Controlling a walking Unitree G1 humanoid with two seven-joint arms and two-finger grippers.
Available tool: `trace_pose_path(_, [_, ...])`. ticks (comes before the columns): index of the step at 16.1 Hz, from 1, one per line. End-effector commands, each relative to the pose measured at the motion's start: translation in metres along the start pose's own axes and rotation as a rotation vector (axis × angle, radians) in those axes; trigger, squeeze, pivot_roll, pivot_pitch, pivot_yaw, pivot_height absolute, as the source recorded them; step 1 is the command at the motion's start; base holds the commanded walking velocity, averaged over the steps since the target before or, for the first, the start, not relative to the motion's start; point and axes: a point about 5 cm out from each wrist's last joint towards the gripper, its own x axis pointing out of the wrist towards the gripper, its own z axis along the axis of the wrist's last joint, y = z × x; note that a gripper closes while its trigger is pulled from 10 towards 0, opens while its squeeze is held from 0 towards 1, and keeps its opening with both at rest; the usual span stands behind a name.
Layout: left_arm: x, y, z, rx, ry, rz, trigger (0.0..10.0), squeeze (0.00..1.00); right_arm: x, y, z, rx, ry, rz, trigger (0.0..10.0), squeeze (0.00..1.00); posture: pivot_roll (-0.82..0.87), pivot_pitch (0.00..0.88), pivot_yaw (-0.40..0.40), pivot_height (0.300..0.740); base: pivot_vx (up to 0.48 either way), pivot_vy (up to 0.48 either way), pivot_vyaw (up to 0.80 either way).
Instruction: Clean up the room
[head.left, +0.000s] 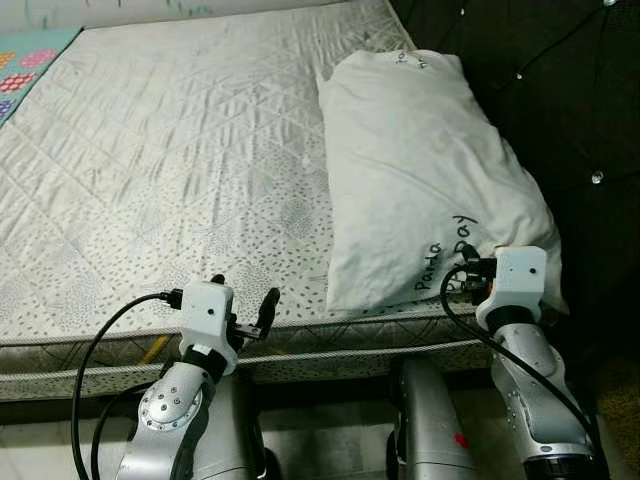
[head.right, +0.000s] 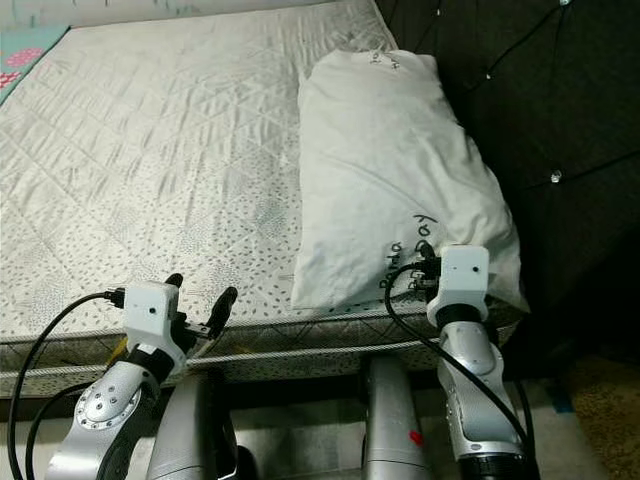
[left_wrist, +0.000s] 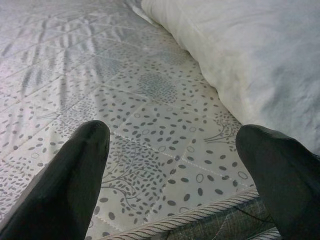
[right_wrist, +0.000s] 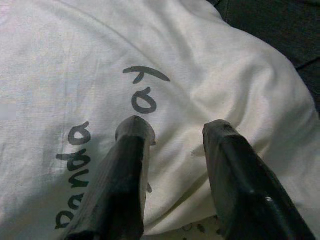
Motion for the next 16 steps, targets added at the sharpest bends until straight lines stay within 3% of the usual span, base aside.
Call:
trace_pose_path(1, [-0.004,0.005,-0.002,0.017,0.002,0.027,10.0,0.0,-0.003,0.001,0.001,0.005,-0.008,0.001,10.0,1.0,-0.1,0.097,0.069,0.525,0.0,0.0,0.0])
trace_pose_path(3, [-0.005,0.014,0.004,0.052,-0.031,0.102,10.0,0.0,-0.011,0.001,0.002,0.027,-0.018,0.012,10.0,1.0,-0.1,0.082,0.064,0.525,0.0,0.0,0.0])
trace_pose_path(6, [-0.004,0.014,0.005,0.046,-0.036,0.101,10.0,0.0,-0.015,0.006,0.003,0.06,-0.014,0.043,10.0,1.0,-0.1,0.08,0.063,0.525,0.0,0.0,0.0])
trace_pose_path(9, [-0.003,0.012,0.003,0.041,-0.034,0.096,10.0,0.0,-0.012,0.014,0.009,0.077,-0.012,0.051,10.0,1.0,-0.1,0.082,0.067,0.525,0.0,0.0,0.0])
trace_pose_path(15, [-0.002,0.009,0.002,0.024,-0.03,0.084,10.0,0.0,0.0,0.012,0.02,0.14,-0.022,0.035,10.0,1.0,-0.1,0.08,0.063,0.539,0.0,0.0,0.0])
trace_pose_path(16, [-0.002,0.009,0.002,0.022,-0.03,0.082,10.0,0.0,0.002,0.012,0.021,0.146,-0.021,0.034,10.0,0.0,-0.1,0.08,0.063,0.548,0.0,0.0,0.0])
